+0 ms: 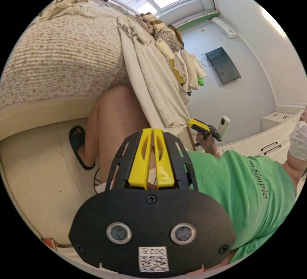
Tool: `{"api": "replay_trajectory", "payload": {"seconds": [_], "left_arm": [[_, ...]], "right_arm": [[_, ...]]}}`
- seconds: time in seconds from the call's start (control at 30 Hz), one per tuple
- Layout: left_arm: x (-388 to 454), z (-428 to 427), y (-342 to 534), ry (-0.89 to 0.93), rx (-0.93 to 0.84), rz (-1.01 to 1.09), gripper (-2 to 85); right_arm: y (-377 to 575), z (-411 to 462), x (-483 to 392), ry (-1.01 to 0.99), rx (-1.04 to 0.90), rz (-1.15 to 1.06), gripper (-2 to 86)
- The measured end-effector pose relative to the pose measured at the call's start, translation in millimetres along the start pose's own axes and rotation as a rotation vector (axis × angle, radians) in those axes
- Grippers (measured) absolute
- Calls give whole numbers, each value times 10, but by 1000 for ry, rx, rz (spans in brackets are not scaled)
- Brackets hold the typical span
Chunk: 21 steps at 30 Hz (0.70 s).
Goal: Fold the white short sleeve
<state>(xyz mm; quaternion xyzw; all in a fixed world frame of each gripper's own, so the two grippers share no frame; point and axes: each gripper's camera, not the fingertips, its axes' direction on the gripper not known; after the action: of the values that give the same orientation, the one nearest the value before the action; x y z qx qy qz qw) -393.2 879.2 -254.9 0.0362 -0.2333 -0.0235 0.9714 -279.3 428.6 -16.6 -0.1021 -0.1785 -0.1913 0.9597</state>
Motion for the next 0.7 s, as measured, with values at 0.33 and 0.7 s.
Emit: {"api": "replay_trajectory", "payload": {"seconds": [0.33, 0.7], "left_arm": [[-132, -145, -348, 146, 17, -74, -9], [-134, -470, -954, 372, 131, -159, -9]], "right_arm": [[-127, 2, 577, -114, 17, 79, -6], [-593, -157, 1557, -511, 100, 374, -5]]}}
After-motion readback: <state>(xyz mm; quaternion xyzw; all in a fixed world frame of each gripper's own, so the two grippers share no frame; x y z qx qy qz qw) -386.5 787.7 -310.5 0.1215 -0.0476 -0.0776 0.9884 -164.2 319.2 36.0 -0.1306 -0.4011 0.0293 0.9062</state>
